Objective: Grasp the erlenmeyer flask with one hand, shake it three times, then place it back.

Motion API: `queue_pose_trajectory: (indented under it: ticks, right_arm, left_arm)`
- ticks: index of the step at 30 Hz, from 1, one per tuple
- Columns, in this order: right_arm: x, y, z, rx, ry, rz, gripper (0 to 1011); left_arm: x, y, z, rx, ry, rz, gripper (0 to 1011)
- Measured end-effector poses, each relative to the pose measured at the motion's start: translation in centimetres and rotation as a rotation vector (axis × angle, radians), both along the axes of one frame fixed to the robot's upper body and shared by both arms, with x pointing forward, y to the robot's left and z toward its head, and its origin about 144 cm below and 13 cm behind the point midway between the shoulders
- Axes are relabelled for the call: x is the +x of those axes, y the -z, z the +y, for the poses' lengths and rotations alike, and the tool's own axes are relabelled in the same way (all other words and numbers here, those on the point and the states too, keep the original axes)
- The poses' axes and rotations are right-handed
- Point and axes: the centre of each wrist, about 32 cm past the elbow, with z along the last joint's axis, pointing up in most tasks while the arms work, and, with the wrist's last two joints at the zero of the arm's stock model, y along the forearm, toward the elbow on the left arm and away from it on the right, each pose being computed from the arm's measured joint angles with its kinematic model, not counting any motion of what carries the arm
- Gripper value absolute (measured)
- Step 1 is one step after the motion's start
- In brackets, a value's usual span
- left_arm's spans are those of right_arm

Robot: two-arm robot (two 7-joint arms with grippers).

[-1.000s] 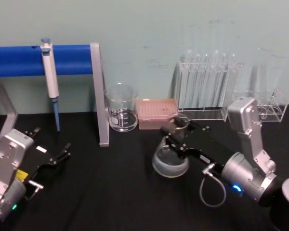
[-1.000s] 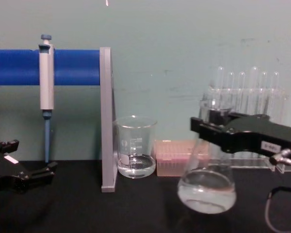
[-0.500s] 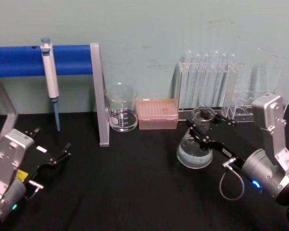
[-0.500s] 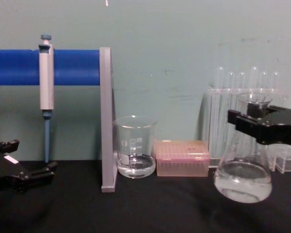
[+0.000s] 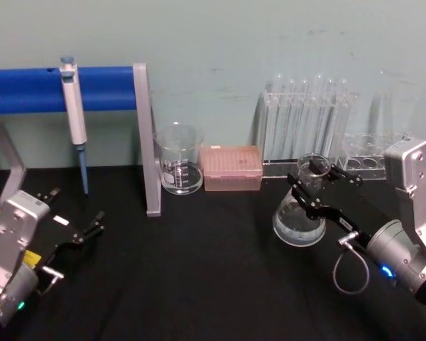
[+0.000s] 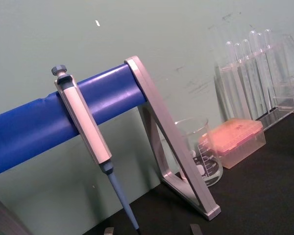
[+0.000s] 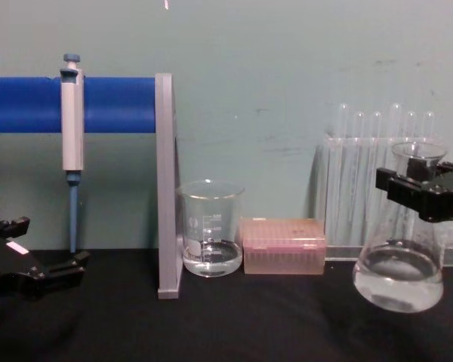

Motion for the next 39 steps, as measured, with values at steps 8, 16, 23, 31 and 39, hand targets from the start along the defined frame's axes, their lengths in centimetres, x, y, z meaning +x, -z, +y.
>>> queue_pose_trajectory:
  ticks: [8,16,23,31,39]
  right_arm:
    - [0.1,0.0,0.1,0.001,-0.004,0.0,457]
    - [0.4,0.1,0.9,0.004,-0.044,0.007,457]
    - [0.7,0.2,2.1,0.014,-0.098,0.017,457]
    - [0.9,0.3,3.0,0.026,-0.147,0.024,457]
    - [0.9,0.3,3.7,0.035,-0.186,0.025,457]
  left_arm:
    - [0.0,0.0,0.0,0.0,0.0,0.0,1001]
    - [0.0,0.0,0.0,0.0,0.0,0.0,1001]
    - [0.0,0.0,0.0,0.0,0.0,0.0,1001]
    - [0.0,0.0,0.0,0.0,0.0,0.0,1001]
    - [0.0,0.0,0.0,0.0,0.0,0.0,1001]
